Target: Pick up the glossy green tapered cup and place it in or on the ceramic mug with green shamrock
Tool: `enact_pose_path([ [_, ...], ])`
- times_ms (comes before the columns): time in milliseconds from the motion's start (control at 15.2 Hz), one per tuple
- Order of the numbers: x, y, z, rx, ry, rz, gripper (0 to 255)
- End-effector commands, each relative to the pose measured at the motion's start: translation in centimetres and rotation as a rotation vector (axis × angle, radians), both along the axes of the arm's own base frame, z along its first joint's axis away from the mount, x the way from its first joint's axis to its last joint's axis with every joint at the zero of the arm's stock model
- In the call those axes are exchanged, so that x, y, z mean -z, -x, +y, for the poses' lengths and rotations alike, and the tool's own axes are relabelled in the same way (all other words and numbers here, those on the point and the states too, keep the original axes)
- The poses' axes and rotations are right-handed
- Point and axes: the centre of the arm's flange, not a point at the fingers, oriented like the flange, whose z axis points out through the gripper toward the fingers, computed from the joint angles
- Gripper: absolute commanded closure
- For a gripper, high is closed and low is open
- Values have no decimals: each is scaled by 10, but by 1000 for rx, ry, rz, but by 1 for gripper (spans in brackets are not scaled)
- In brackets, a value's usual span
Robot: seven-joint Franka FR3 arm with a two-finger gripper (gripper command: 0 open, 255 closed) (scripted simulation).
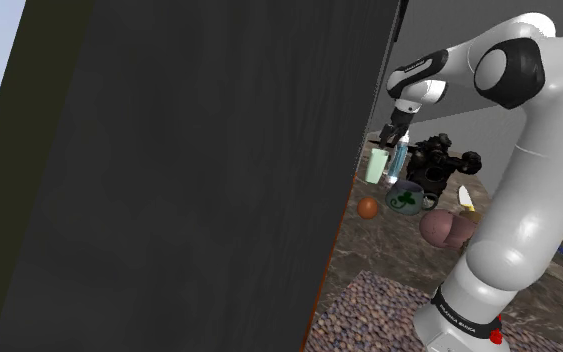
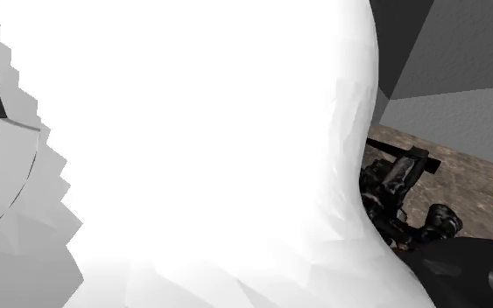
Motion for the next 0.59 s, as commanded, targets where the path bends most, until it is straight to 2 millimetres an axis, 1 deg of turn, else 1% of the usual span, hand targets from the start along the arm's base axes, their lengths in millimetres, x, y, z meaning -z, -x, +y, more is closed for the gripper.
enact_pose_path([
  [0,18,-5,-20,-2,-33,20,0],
  [198,31,-15,-54,-1,-34,9,0],
  [528,57,-17,-53,-1,-34,9,0],
])
